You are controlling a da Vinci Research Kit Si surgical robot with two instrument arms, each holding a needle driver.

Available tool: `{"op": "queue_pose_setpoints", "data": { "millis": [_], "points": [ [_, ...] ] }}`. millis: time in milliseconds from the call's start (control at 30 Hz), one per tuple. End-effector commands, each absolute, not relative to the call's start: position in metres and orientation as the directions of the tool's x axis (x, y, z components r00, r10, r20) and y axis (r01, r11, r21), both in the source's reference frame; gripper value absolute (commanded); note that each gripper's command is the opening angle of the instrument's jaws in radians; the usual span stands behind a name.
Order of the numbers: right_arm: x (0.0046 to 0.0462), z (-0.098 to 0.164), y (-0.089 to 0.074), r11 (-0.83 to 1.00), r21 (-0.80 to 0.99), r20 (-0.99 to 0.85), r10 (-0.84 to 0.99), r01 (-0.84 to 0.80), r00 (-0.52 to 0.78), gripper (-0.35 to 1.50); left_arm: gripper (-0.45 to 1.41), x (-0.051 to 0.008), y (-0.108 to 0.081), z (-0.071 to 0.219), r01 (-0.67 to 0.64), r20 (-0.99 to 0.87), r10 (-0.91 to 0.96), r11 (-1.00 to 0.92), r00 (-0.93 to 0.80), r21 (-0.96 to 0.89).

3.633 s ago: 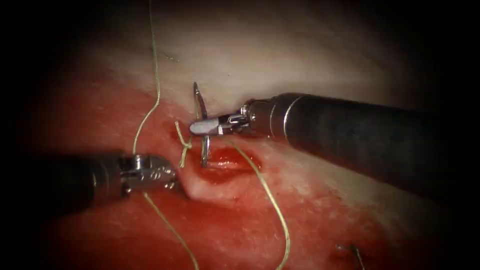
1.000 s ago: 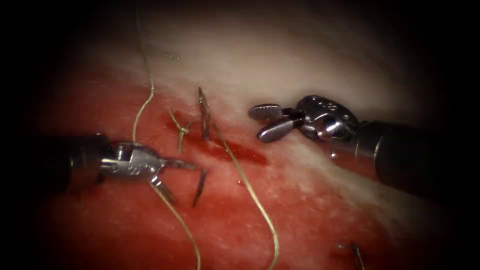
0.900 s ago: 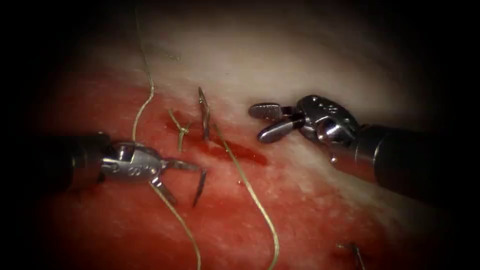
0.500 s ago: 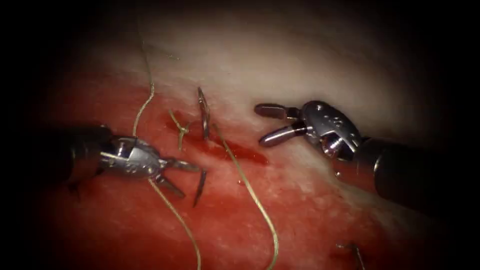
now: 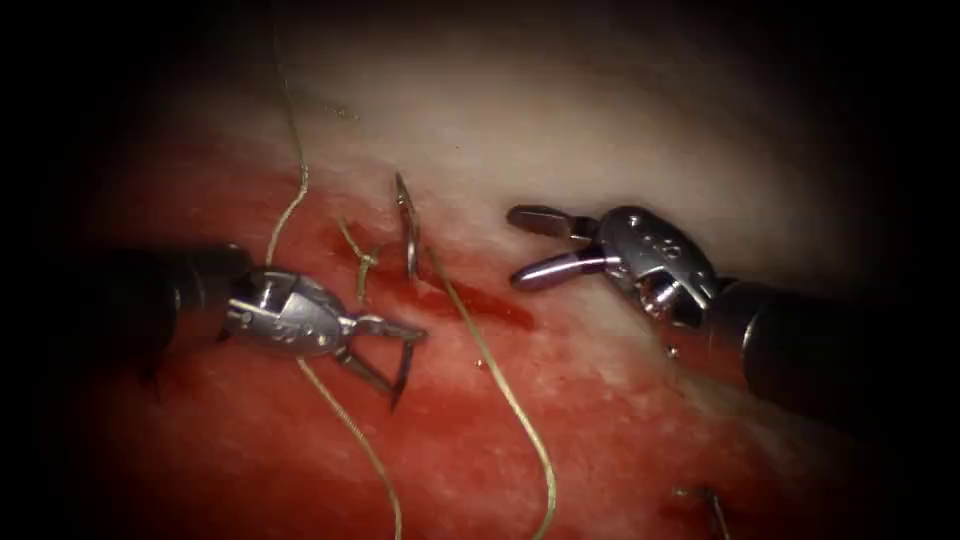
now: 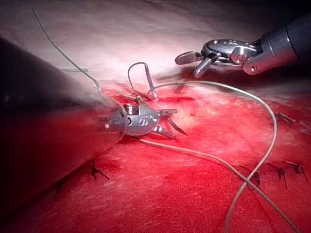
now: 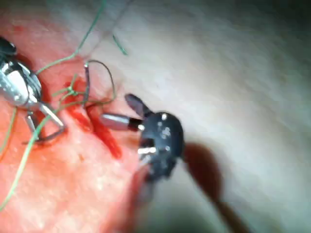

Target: Wound Closure

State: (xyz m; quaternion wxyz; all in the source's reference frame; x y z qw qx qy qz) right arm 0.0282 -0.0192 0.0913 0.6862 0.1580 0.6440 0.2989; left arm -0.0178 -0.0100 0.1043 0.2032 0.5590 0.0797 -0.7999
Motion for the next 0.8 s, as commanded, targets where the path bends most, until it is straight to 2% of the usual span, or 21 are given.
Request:
{"op": "queue_pose_setpoints", "data": {
  "millis": [33, 133, 200, 300, 400, 667, 800],
  "points": [
    [0.0288, 0.0921, -0.0187, 0.775, 0.596, -0.793, 0.609, -0.212, -0.006, 1.16, 0.26, -0.0186, -0.01, 0.105, 0.406, -0.928, -0.235, -0.908, -0.288, 0.103],
    [0.0286, 0.0922, -0.0187, 0.767, 0.604, -0.787, 0.617, -0.216, -0.008, 1.15, 0.21, -0.0192, -0.0101, 0.105, 0.409, -0.931, -0.238, -0.906, -0.278, 0.109],
    [0.0285, 0.0923, -0.0189, 0.762, 0.614, -0.781, 0.625, -0.205, -0.012, 1.05, 0.21, -0.0192, -0.0101, 0.1051, 0.413, -0.932, -0.239, -0.904, -0.272, 0.111],
    [0.0285, 0.0922, -0.0189, 0.759, 0.618, -0.777, 0.63, -0.205, -0.013, 1.05, 0.19, -0.019, -0.0098, 0.1053, 0.41, -0.929, -0.244, -0.905, -0.278, 0.115],
    [0.0285, 0.0923, -0.0188, 0.754, 0.623, -0.773, 0.634, -0.207, -0.014, 0.98, -0.45, -0.019, -0.0096, 0.1055, 0.411, -0.93, -0.244, -0.904, -0.276, 0.115],
    [0.0284, 0.0923, -0.0187, 0.747, 0.633, -0.766, 0.643, -0.203, -0.017, 0.81, -0.45, -0.0186, -0.0087, 0.105, 0.383, -0.94, -0.145, -0.924, -0.307, 0.017],
    [0.0284, 0.0924, -0.0187, 0.74, 0.642, -0.758, 0.652, -0.2, -0.02, 0.79, -0.45, -0.0182, -0.0084, 0.1047, 0.373, -0.942, -0.104, -0.928, -0.318, -0.023]
  ]
}}
